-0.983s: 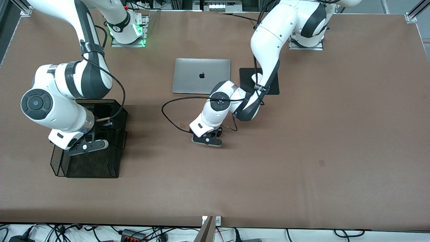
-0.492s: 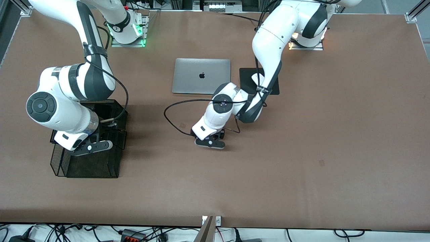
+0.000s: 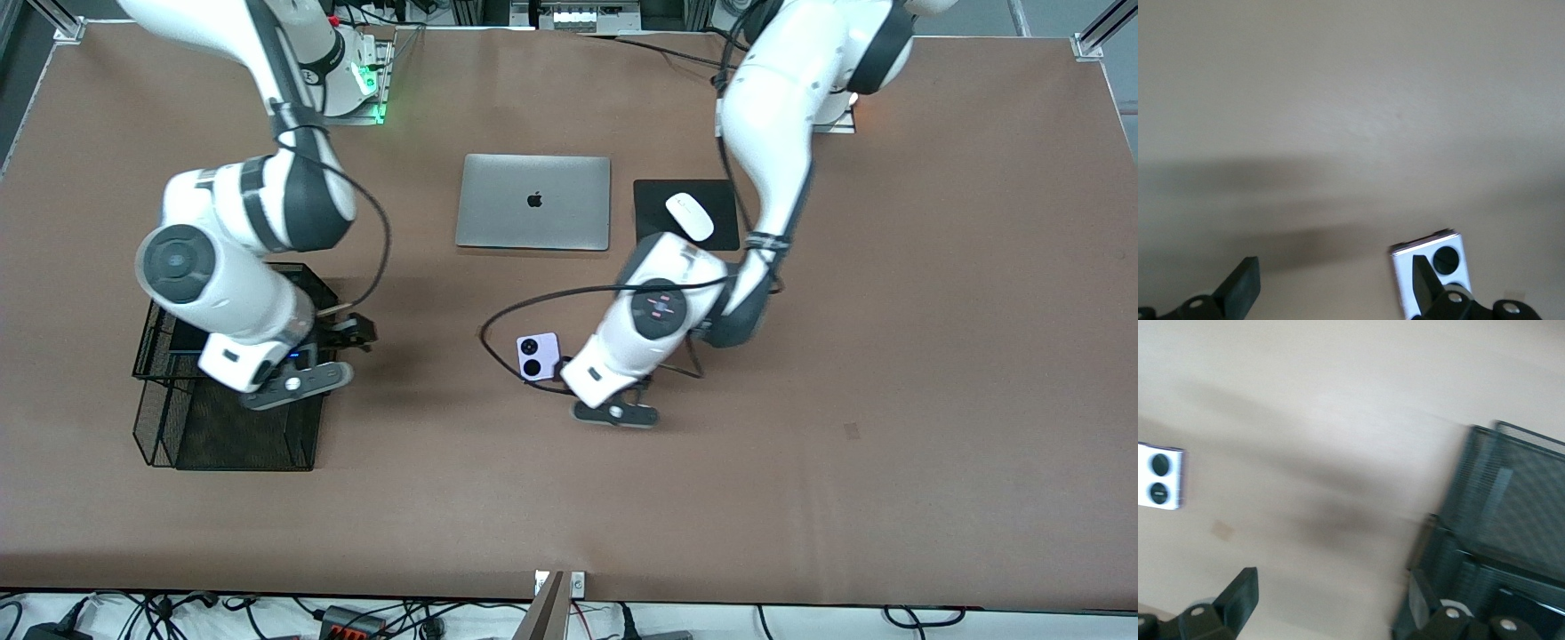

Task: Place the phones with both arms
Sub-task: 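Set the white phone down while the right gripper reaches toward it, then grasp the white phone with the right gripper while the left gripper withdraws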

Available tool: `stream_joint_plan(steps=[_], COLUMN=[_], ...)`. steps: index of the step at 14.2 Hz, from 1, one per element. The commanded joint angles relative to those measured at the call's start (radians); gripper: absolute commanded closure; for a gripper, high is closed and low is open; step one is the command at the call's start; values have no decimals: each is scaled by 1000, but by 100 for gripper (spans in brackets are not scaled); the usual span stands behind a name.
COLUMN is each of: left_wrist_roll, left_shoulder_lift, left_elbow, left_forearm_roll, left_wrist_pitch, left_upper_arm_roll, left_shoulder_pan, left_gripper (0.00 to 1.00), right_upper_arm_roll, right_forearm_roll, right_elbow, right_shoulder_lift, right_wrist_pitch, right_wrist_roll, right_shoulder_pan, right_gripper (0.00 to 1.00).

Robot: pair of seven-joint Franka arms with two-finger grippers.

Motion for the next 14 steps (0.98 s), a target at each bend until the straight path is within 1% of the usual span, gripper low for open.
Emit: stream_joint_plan(steps=[1, 3, 4, 6, 8, 10, 12, 14], left_wrist_roll=[107, 159, 179, 219, 234, 272, 285, 294], left_shoulder_lift=[-110, -203, -243, -299, -322, -343, -372, -424], left_elbow=[-62, -153, -182, -214, -216, -221, -230, -292], left_forearm_roll=[-15, -19, -19, -18, -7, -7, 4, 33], left_wrist_pitch=[-80, -103, -139, -227, -308, -377, -465, -480], left_upper_arm_roll=[-11, -11, -11, -11, -11, -9, -2, -3], left_shoulder_pan=[89, 144, 167, 204, 248, 288, 325, 362], left_gripper=[0, 0, 0, 0, 0, 0, 0, 0], right_upper_arm_roll=[0, 6, 6, 8, 12, 63, 92, 129], right_forearm_roll=[86, 92, 90, 93, 119, 127, 126, 124], right_elbow=[13, 13, 13, 13, 13, 15, 16, 53], right_shoulder_lift=[60, 102, 125, 177, 220, 254, 290, 332], right_wrist_pitch=[68, 139, 177, 254, 344, 436, 504, 542], right_wrist_roll=[-17, -9, -5, -3, 33, 56, 63, 63], right_shoulder_pan=[28, 82, 112, 159, 179, 179, 180, 182], right_gripper=[0, 0, 0, 0, 0, 0, 0, 0])
